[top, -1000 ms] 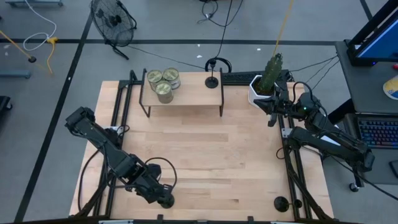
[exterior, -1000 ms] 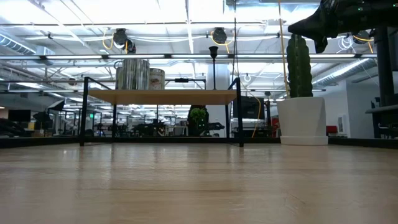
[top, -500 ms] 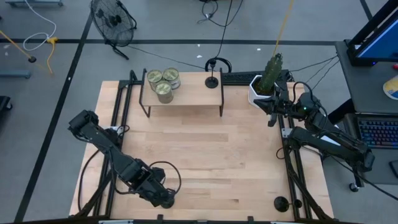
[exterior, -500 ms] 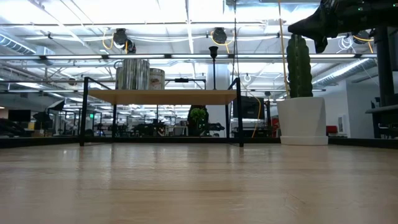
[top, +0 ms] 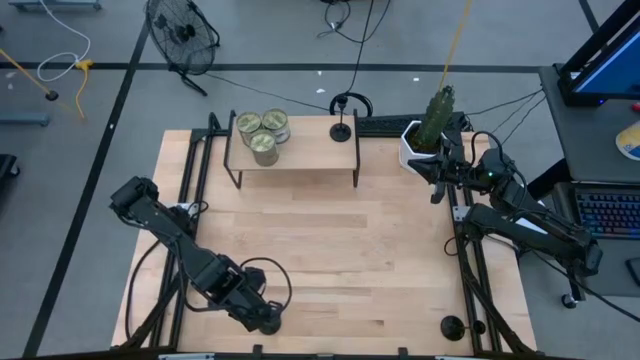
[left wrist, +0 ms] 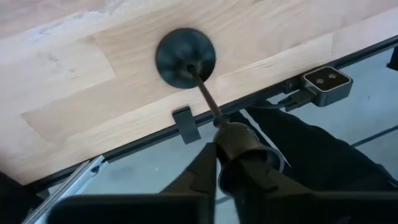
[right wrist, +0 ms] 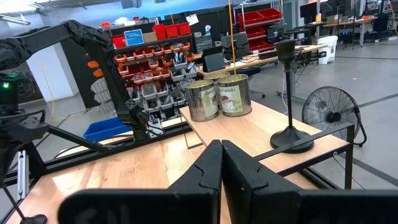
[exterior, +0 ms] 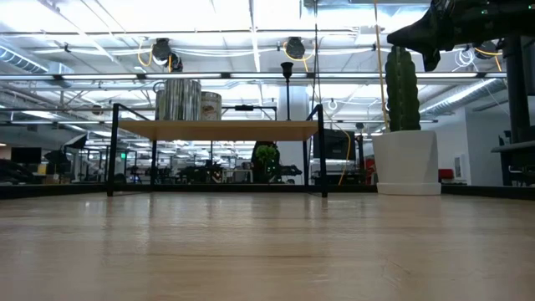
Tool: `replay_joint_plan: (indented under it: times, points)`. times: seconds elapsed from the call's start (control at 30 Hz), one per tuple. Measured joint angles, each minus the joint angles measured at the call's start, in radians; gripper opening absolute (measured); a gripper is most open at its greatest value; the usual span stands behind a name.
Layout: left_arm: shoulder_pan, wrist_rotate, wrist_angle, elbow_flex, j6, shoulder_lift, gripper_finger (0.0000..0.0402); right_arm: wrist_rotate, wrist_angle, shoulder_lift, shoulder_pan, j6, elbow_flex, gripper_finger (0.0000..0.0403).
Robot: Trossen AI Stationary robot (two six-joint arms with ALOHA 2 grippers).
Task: Pick & Place candle stick holders
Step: Put the left black candle holder on the shelf
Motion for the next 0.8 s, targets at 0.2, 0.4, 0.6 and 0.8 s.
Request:
replay_joint_plan:
  times: [0.2,0.4,0.6,0.8]
  points:
    - [0.002,-0.016,-0.007,0.001,-0.008,-0.001,0.0016,0.0,0.001,0.0,0.0,0.0,0.0,0.0]
    - [0.028,-0.016,-0.005,0.001,0.007,-0.002,0.001,0.0,0.001,0.0,0.0,0.0,0.0,0.0]
    - [0.087,-0.013,-0.003,0.001,0.095,-0.003,0.0008,-0.001,0.001,0.0,0.0,0.0,0.0,0.0]
    - [0.165,-0.062,0.014,0.0,0.204,-0.028,0.0007,-0.001,0.001,0.0,0.0,0.0,0.0,0.0]
